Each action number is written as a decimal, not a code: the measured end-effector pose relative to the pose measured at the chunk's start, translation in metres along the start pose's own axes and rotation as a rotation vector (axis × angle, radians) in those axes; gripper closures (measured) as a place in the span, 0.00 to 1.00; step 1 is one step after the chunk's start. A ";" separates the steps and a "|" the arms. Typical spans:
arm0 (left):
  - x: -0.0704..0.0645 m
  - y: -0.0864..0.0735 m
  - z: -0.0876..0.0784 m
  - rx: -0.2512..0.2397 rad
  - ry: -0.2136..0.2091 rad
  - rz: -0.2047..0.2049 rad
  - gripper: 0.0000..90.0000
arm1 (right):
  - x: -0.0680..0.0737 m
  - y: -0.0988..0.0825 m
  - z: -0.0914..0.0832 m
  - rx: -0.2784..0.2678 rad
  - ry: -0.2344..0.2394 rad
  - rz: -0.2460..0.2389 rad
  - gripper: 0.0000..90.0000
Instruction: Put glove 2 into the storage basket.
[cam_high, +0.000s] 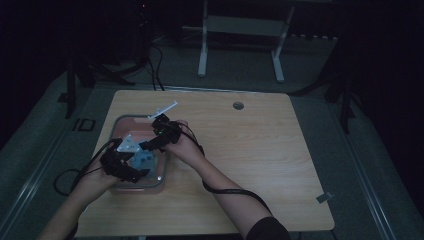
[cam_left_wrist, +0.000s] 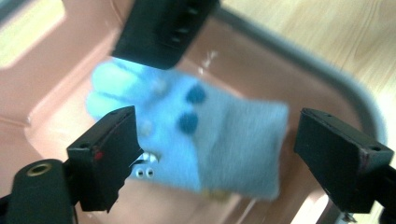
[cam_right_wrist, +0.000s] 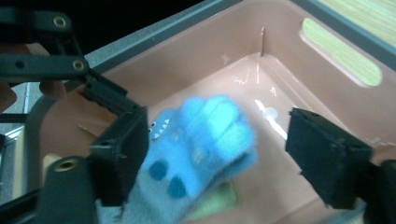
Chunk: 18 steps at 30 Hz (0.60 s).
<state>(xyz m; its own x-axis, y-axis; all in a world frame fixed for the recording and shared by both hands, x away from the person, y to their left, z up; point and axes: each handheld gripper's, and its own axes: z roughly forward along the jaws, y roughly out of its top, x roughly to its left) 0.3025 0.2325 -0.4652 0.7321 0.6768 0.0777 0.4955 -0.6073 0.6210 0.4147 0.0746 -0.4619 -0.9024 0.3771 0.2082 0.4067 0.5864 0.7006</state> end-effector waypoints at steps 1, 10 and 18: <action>0.000 0.002 -0.001 0.001 -0.003 -0.005 0.11 | -0.001 -0.001 -0.004 -0.010 0.008 0.006 0.22; -0.015 0.019 -0.001 -0.082 -0.031 -0.047 0.02 | -0.008 -0.020 -0.031 -0.016 0.018 -0.007 0.18; -0.036 0.031 0.009 -0.142 -0.104 -0.035 0.02 | -0.016 -0.045 -0.056 -0.033 0.004 -0.021 0.17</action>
<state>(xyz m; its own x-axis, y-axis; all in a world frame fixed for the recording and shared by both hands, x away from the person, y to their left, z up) 0.2960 0.1859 -0.4560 0.7636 0.6453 -0.0220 0.4558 -0.5146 0.7263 0.4024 0.0019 -0.4580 -0.9112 0.3620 0.1965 0.3831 0.5698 0.7270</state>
